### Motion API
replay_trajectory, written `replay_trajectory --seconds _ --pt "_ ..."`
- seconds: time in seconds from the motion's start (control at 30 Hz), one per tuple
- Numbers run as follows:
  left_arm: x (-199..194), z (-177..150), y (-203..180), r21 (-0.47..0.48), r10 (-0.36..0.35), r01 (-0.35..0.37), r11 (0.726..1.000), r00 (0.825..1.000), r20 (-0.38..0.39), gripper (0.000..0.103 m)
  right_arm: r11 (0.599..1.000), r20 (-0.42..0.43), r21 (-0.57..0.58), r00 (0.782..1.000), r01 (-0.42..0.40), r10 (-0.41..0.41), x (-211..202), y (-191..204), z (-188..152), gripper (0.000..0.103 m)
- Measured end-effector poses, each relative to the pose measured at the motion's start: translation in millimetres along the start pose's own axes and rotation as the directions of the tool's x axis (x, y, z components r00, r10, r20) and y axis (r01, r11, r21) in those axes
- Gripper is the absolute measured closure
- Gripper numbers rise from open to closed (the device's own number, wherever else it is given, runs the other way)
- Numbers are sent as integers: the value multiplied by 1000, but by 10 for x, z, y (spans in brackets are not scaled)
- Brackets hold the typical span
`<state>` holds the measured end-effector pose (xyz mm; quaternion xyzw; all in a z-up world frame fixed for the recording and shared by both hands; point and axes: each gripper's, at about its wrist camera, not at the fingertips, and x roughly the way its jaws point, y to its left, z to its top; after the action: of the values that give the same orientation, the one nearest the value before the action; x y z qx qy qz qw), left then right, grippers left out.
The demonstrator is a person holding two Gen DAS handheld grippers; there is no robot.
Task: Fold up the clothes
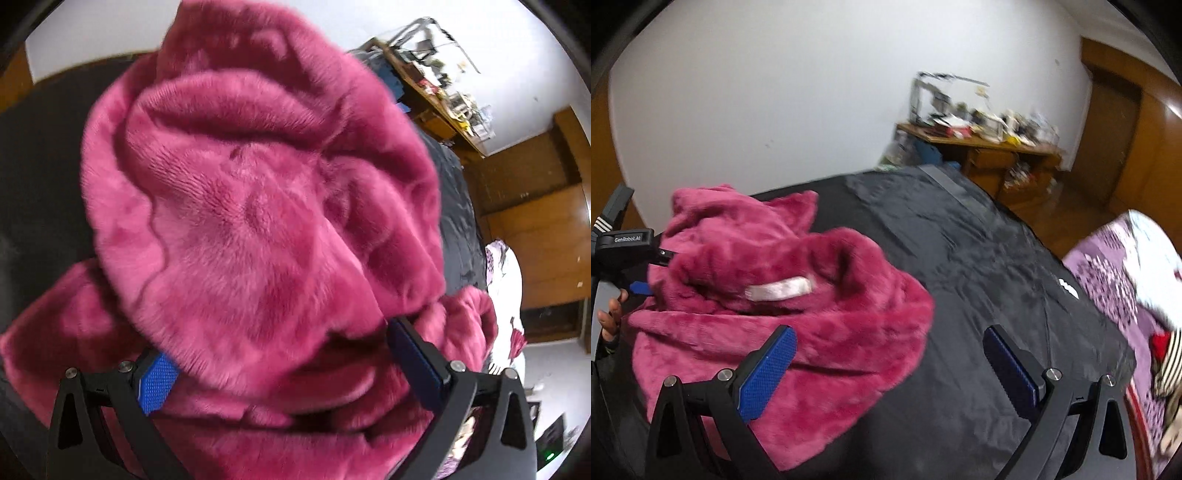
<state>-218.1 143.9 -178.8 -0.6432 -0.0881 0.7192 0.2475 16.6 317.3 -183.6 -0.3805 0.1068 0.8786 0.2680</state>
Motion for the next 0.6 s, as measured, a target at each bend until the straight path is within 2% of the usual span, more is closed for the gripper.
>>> replay_trajectory --seconds 0.07,0.13,0.17,0.23,0.3,0.37,0.47,0.53,0.6 --pt "58 18 -9 -18 -10 10 1000 1000 0 13 1000 -19 23 1000 15 -15 63 -72 -48 1" --pt "82 12 -37 -27 6 -6 1000 1000 4 32 999 -37 44 999 23 -21 115 -146 -86 1" --pt "93 9 -51 -32 14 -14 999 1000 6 35 998 -44 55 999 18 -15 137 -167 -91 1" --pt "62 15 -36 -54 -1 2 999 1000 9 54 997 -59 76 998 8 -3 180 -209 -102 1" --pt "-15 23 -11 -87 -38 39 995 999 12 65 995 -73 97 997 -2 9 224 -251 -112 1" --pt "-138 16 -21 -98 -70 73 992 997 39 70 993 -87 118 996 -11 21 267 -293 -123 1" --pt "-382 8 -152 -65 -90 97 993 991 101 75 988 -107 151 993 -24 41 332 -355 -139 1" --pt "-609 -39 -283 -31 -99 105 994 983 158 76 985 -120 172 991 -33 54 376 -397 -149 1" --pt "-938 68 -334 -1 -103 106 994 971 217 77 975 -117 212 989 -66 93 398 -408 -87 1"
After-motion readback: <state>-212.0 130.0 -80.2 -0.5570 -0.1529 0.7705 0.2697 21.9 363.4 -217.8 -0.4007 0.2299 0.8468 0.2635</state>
